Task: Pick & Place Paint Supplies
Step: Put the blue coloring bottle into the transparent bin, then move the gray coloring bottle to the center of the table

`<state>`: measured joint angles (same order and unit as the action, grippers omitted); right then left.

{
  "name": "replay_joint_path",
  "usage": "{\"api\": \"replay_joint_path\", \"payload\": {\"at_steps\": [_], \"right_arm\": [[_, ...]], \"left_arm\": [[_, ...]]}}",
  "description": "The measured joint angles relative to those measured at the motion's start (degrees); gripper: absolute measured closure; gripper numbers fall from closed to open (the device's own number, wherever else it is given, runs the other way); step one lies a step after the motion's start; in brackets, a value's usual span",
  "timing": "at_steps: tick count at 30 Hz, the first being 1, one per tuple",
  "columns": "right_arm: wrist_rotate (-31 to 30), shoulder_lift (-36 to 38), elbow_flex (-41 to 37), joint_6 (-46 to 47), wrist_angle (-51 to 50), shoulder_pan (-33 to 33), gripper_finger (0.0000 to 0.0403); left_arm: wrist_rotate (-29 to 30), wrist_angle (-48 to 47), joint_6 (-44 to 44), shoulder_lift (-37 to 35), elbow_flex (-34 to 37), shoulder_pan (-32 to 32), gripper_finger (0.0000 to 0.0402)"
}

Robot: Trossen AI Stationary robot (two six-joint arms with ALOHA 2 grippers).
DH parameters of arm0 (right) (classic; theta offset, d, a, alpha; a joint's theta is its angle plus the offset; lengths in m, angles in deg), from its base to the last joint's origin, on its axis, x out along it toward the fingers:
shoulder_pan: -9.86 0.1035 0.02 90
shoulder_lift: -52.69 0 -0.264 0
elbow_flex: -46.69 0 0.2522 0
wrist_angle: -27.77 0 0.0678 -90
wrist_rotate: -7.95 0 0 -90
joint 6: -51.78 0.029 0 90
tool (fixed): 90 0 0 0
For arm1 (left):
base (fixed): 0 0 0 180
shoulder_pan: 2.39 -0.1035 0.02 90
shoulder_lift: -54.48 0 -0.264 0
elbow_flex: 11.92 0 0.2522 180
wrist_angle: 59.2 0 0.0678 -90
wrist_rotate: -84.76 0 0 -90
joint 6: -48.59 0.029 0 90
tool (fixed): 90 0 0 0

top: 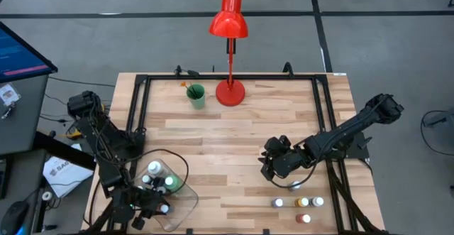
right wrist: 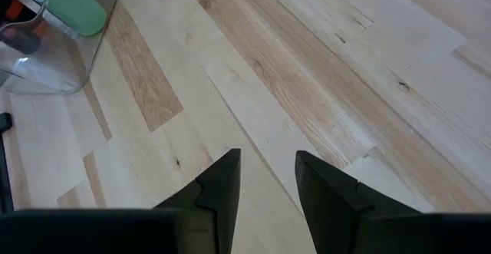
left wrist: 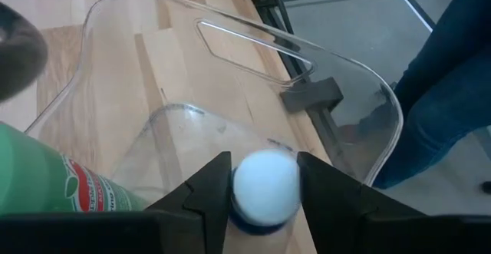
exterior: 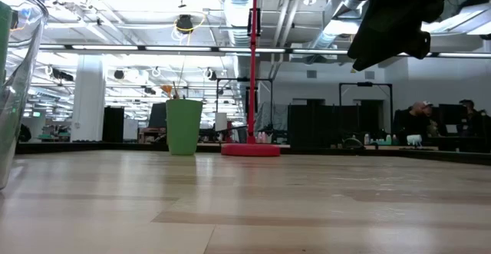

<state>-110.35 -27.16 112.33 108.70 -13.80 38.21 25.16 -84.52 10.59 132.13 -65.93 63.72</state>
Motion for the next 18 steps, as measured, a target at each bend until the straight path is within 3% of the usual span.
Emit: {"api": "replay_joint_path", "payload": {"at_steps": [10,18], "right_arm": [[0.00,0.00,0.00,-0.40,0.02,0.02,0.0281],[1.73,0.00,0.00,-0.51,0.01,-0.04,0.0281]], "left_arm": [[-2.17,-0.07,0.00,-1.15,-0.02,0.00,0.0239],[-3.04,0.00,-0.02,-11.76,-0.04,-0.02,0.0237]]}}
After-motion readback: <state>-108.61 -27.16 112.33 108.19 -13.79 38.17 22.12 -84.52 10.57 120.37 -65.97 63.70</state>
